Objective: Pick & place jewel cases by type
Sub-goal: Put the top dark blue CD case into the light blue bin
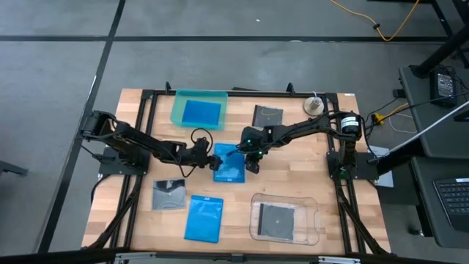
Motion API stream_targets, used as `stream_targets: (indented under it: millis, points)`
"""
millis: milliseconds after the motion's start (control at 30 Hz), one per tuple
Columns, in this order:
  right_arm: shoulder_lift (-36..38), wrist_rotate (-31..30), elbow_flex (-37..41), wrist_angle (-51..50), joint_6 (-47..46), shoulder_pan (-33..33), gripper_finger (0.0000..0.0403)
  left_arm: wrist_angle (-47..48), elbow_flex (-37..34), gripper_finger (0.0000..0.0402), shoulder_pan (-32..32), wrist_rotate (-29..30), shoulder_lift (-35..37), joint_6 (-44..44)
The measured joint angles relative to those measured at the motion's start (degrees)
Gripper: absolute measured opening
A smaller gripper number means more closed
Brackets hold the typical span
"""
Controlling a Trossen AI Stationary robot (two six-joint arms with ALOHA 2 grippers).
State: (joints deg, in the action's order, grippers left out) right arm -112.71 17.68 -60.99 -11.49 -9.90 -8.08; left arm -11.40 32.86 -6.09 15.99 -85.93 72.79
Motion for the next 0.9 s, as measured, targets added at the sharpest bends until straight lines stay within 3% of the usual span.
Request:
stream_targets:
  millis: [200, 667, 900]
  points:
    - [0.0, 0.01, -0.02, -0.02, 0.08, -0.02, 0.0009, -0.53, 0.44, 0.0239, 0.0, 2.65, 4.15, -4.18]
    - [-0.13, -0.43, -0.09, 0.66, -0.05, 0.0, 0.0009, 1.33, 0.52, 0.0239, 2.7, 0.16, 13.88, -12.46]
    - [-0.17, -0.38, -0.07, 1.42, -0.05, 0.0, 0.0009, 17.28, 0.39, 0.0239, 3.4, -1.15, 14.91, -7.68]
